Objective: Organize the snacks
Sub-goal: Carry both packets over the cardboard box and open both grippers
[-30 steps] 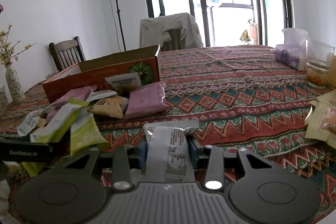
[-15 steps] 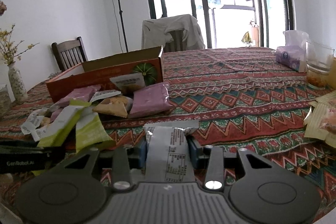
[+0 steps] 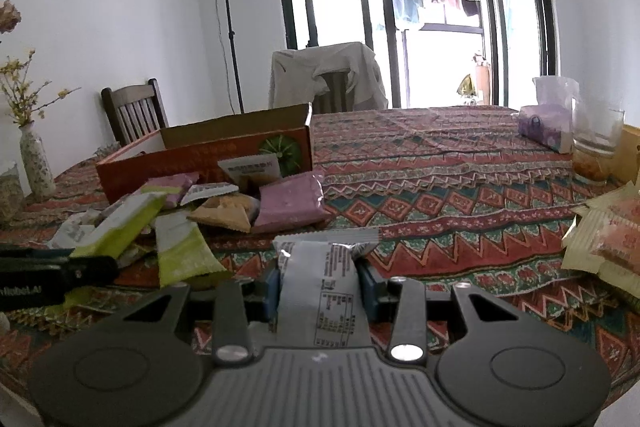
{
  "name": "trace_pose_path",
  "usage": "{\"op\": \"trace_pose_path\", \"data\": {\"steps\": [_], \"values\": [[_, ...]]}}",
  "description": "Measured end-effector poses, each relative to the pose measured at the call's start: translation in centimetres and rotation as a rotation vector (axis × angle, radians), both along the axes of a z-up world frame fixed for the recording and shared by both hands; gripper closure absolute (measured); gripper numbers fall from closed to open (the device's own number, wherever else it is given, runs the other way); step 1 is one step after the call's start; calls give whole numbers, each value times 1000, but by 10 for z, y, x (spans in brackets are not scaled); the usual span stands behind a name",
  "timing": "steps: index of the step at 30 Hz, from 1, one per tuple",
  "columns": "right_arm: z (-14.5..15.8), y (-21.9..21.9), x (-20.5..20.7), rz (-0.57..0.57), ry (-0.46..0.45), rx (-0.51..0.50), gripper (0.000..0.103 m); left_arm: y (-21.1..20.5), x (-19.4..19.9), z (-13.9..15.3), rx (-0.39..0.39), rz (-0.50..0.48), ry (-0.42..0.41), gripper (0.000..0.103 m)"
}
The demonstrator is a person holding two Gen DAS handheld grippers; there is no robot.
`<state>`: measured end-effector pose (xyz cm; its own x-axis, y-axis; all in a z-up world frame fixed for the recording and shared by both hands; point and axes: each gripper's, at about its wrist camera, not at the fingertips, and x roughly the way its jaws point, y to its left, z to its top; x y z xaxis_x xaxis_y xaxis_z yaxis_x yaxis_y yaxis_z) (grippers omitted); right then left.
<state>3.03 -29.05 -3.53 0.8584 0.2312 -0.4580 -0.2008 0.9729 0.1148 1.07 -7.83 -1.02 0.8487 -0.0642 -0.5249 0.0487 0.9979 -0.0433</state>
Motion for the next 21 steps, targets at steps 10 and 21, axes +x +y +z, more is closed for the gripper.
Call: {"op": "trace_pose_path", "data": {"steps": [10, 21], "values": [[19, 11, 2, 4, -55, -20, 64, 16, 0, 22, -31, 30, -76, 63], [57, 33, 42, 17, -145, -17, 64, 41, 37, 57, -83, 68, -158, 63]]}}
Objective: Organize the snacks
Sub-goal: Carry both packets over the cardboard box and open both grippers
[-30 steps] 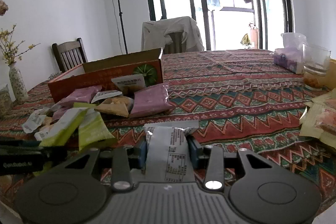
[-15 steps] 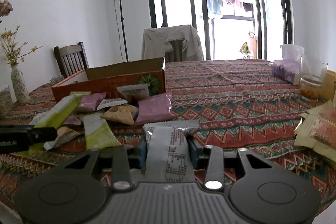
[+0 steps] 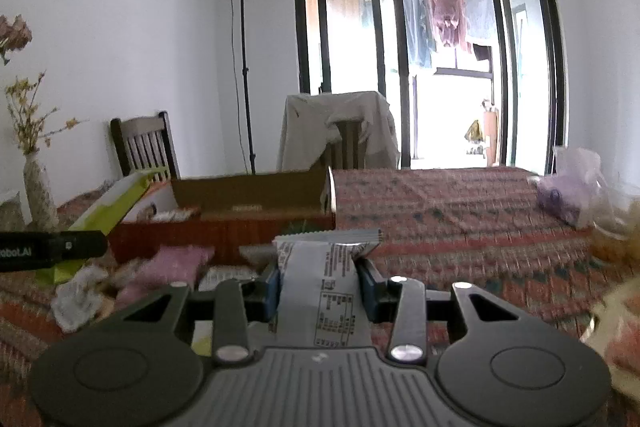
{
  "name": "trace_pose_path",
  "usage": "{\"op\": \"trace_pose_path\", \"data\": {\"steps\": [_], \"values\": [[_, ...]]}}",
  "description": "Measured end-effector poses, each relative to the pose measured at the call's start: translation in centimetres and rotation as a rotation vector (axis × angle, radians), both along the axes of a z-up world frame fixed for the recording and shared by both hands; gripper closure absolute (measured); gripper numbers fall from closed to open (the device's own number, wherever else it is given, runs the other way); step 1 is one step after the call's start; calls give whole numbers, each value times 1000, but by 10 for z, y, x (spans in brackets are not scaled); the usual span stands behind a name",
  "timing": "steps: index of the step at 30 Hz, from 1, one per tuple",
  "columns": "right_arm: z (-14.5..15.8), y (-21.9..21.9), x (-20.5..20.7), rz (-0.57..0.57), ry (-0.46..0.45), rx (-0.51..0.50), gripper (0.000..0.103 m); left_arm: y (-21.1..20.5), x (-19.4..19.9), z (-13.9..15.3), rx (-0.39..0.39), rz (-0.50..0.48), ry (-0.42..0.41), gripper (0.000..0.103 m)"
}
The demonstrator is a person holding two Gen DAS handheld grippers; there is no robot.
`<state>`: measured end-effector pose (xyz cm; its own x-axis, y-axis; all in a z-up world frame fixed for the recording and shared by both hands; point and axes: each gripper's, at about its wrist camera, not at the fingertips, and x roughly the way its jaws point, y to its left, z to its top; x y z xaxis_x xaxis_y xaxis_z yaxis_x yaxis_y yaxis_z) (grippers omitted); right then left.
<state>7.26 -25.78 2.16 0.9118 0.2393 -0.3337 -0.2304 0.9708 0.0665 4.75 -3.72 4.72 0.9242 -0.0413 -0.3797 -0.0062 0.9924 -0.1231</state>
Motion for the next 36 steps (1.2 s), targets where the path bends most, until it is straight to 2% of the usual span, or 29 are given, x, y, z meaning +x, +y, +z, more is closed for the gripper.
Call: {"op": "trace_pose_path", "data": {"steps": [10, 19, 28, 36], "values": [[32, 29, 74, 16, -45, 11, 64, 23, 65, 31, 0, 30, -48, 63], [45, 59, 153, 32, -23, 24, 64, 45, 133, 35, -40, 94, -27, 63], [22, 77, 224, 4, 30, 54, 64, 70, 189, 8, -84, 169, 50, 63], [-8, 78, 238, 33, 101, 38, 64, 80, 207, -17, -79, 184, 114, 63]]}}
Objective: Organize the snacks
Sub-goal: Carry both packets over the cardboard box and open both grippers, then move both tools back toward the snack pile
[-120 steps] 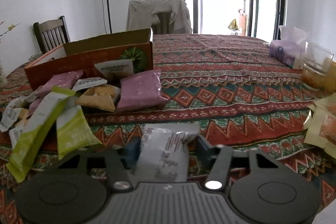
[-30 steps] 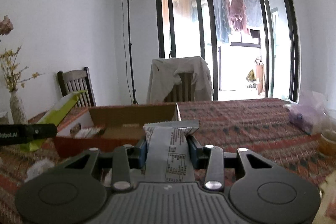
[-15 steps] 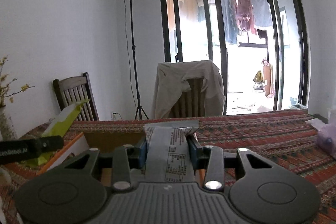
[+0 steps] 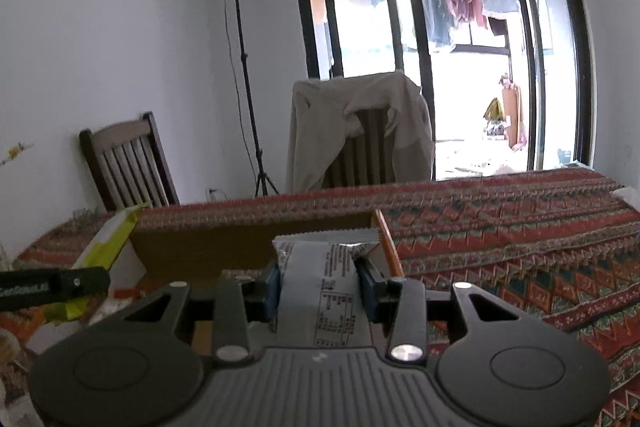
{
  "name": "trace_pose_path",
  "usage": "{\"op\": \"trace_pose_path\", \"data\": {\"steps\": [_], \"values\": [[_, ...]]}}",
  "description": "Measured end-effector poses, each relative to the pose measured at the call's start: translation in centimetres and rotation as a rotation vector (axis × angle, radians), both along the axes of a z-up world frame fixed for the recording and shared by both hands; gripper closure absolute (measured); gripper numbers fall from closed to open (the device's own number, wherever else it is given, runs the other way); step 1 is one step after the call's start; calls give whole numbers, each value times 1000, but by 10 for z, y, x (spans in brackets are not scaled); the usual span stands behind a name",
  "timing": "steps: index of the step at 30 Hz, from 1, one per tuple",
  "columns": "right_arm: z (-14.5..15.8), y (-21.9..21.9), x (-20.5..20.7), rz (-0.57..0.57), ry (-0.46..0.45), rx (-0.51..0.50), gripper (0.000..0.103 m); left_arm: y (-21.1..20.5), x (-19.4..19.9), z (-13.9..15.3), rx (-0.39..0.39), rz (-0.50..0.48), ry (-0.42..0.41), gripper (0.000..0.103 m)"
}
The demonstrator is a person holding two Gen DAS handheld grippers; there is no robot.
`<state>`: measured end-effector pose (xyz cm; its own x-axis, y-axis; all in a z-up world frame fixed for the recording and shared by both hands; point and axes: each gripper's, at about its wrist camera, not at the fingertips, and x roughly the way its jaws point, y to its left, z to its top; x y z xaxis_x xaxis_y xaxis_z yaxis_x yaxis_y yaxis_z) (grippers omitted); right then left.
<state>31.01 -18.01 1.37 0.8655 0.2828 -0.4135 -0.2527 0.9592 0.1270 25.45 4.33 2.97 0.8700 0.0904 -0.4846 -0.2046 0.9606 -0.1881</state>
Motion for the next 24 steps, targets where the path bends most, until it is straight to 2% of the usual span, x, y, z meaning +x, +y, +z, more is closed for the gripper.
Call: {"op": "trace_pose_path", "data": {"steps": [10, 11, 12, 13, 14, 15, 16, 24], "values": [[-12, 3, -4, 6, 26, -20, 62, -3, -3, -6, 15, -14, -8, 61], [-12, 2, -4, 5, 26, -18, 59, -3, -5, -5, 14, -14, -16, 53], [-12, 2, -5, 5, 25, -16, 47, -2, -6, -5, 13, -13, -24, 47], [-11, 1, -6, 5, 21, -14, 31, -2, -9, -4, 12, -7, -37, 33], [-11, 0, -7, 5, 16, -12, 23, -2, -11, -3, 12, -1, -52, 15], [-11, -1, -8, 5, 11, -6, 10, -2, -14, -1, 16, 13, -64, 6], [-11, -2, -8, 6, 8, 3, 2, -3, -16, 0, 21, 24, -76, 0], [-8, -8, -10, -10, 6, 23, 0, -4, -20, 4, 27, 41, -89, 0]]}}
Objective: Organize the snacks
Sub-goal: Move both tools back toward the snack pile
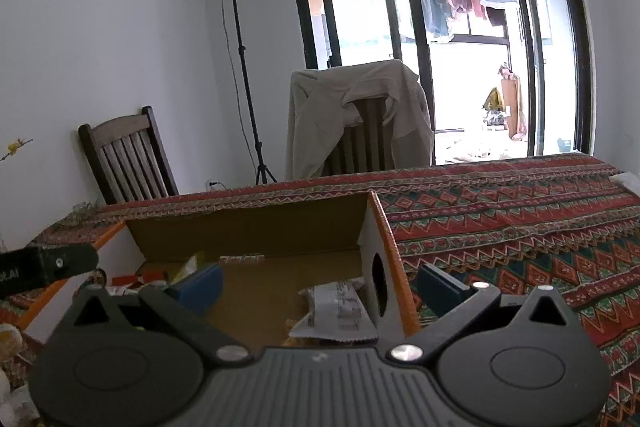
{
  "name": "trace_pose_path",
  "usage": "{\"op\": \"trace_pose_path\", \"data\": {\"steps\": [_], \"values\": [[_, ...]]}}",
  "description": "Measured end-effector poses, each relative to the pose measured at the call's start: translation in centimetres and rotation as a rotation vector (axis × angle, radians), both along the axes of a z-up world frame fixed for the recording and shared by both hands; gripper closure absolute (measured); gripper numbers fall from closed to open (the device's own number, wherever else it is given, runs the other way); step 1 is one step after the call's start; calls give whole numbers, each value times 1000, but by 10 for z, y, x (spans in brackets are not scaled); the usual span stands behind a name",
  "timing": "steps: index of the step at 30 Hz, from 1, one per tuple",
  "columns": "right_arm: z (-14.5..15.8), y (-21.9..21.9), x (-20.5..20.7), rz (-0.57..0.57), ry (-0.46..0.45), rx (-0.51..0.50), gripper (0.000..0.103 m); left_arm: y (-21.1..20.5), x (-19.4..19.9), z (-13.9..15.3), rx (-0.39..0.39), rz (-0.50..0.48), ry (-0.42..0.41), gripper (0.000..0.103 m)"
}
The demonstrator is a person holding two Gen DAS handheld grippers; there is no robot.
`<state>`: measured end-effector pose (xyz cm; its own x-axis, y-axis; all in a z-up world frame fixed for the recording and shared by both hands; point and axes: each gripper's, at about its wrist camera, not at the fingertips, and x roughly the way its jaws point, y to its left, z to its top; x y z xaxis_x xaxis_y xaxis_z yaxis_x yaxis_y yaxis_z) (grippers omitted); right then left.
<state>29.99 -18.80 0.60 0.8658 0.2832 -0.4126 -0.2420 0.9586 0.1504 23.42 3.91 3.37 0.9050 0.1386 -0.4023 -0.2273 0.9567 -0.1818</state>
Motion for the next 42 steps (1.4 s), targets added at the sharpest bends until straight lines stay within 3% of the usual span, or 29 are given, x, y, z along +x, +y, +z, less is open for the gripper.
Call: {"op": "trace_pose_path", "data": {"steps": [8, 20, 42], "values": [[13, -5, -10, -1, -31, 1, 0, 1, -10, 14, -23, 2, 4, 0], [38, -12, -55, -7, -44, -47, 0, -7, -60, 40, -15, -24, -13, 0], [-7, -34, -157, 30, 89, -116, 0, 5, -156, -16, 22, -67, 87, 0]]}}
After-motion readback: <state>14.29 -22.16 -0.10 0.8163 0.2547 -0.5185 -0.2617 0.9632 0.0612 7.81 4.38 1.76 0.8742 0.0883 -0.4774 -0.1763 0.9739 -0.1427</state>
